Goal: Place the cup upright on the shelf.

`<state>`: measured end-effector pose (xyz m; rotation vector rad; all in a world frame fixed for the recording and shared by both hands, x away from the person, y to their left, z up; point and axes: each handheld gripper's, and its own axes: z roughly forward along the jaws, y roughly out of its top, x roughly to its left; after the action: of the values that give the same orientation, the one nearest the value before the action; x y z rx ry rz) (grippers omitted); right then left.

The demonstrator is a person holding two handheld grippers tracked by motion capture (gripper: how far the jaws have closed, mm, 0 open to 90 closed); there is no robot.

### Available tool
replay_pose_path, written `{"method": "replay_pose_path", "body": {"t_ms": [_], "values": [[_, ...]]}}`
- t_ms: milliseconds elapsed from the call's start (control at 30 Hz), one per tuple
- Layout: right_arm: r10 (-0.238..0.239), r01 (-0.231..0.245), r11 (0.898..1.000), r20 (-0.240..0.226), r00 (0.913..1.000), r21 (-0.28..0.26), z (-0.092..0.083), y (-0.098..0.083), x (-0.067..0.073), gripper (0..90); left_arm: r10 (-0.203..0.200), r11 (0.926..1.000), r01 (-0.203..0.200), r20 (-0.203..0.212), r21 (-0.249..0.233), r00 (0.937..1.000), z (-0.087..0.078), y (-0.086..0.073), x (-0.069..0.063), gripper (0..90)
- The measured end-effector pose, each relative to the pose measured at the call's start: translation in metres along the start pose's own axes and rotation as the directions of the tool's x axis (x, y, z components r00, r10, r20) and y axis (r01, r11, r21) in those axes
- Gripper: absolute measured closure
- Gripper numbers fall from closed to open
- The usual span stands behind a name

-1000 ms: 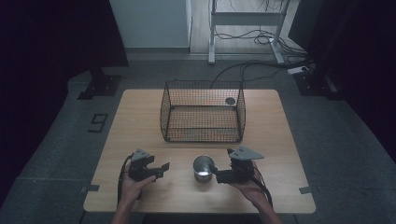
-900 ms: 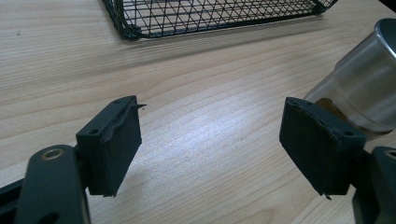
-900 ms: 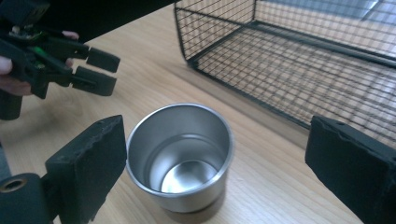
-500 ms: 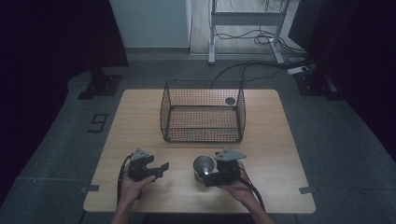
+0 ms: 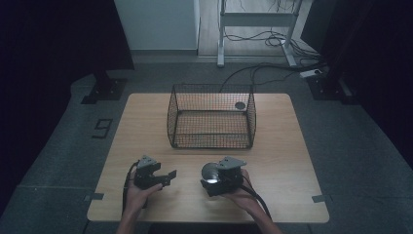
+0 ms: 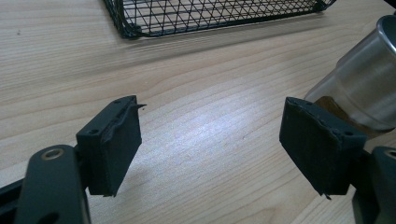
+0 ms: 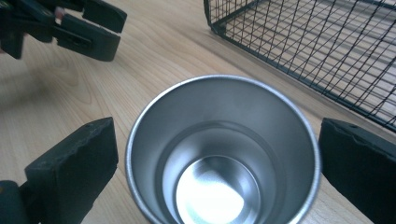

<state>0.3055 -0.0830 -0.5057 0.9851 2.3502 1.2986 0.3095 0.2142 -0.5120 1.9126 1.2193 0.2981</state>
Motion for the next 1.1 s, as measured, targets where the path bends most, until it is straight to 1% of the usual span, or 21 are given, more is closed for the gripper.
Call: {"method": "replay_pose_path", "body": {"t_ms": [200, 300, 333, 367, 400, 433, 567, 633, 667, 733, 900, 1100], "values": [[-0.005, 0.005, 1.0, 0.005, 1.0, 0.016, 0.008, -0.002, 0.0, 0.0, -0.001, 1.0, 0.001, 0.001, 0.001, 1.0, 0.0, 0.0, 0.001, 20.9], [-0.011, 0.011, 1.0, 0.006, 0.9999, 0.022, 0.01, -0.003, 0.001, 2.0, -0.002, 1.0, 0.002, 0.002, -0.002, 1.0, 0.0, 0.0, 0.001, 20.9], [-0.017, 0.017, 1.0, 0.009, 0.9998, 0.023, 0.011, -0.004, 0.001, 3.6, -0.002, 1.0, 0.002, 0.001, -0.003, 1.0, -0.001, 0.0, 0.002, 20.9], [-0.034, 0.033, 0.999, 0.023, 0.9992, 0.027, 0.012, -0.005, 0.002, 10.9, -0.003, 1.0, 0.003, -0.001, -0.003, 1.0, -0.001, 0.0, 0.002, 20.9], [-0.034, 0.033, 0.999, 0.023, 0.9992, 0.027, 0.012, -0.005, 0.002, 10.9, -0.004, 1.0, 0.004, -0.001, -0.005, 1.0, -0.002, 0.0, 0.002, 20.9], [-0.042, 0.042, 0.999, 0.026, 0.9988, 0.027, 0.012, -0.006, 0.002, 13.6, -0.004, 1.0, 0.004, -0.001, -0.008, 1.0, -0.002, 0.0, 0.002, 21.0], [-0.054, 0.053, 0.998, 0.025, 0.9983, 0.024, 0.011, -0.007, 0.003, 14.3, -0.006, 0.9999, 0.006, -0.003, -0.012, 1.0, -0.003, 0.001, 0.002, 20.9], [-0.065, 0.064, 0.998, 0.032, 0.9974, 0.019, 0.01, -0.006, 0.003, 14.5, -0.005, 0.9999, 0.005, -0.002, -0.011, 1.0, -0.003, 0.001, 0.002, 21.0], [-0.065, 0.064, 0.998, 0.032, 0.9974, 0.019, 0.01, -0.006, 0.003, 14.5, -0.005, 0.9999, 0.005, -0.002, -0.011, 1.0, -0.003, 0.001, 0.002, 21.0], [-0.059, 0.059, 0.998, 0.03, 0.9978, -0.003, 0.007, -0.005, 0.002, 14.6, -0.004, 0.9999, 0.004, -0.002, -0.011, 1.0, -0.003, 0.001, 0.002, 20.9], [-0.051, 0.052, 0.998, 0.024, 0.9984, -0.02, 0.001, -0.001, 0.001, 14.7, -0.005, 0.9999, 0.005, -0.003, -0.014, 1.0, -0.003, 0.001, 0.002, 20.9], [-0.061, 0.062, 0.997, 0.015, 0.998, -0.035, -0.008, 0.006, -0.001, 14.8, -0.004, 0.9999, 0.004, -0.006, -0.014, 1.0, -0.003, 0.001, 0.002, 20.9]]}}
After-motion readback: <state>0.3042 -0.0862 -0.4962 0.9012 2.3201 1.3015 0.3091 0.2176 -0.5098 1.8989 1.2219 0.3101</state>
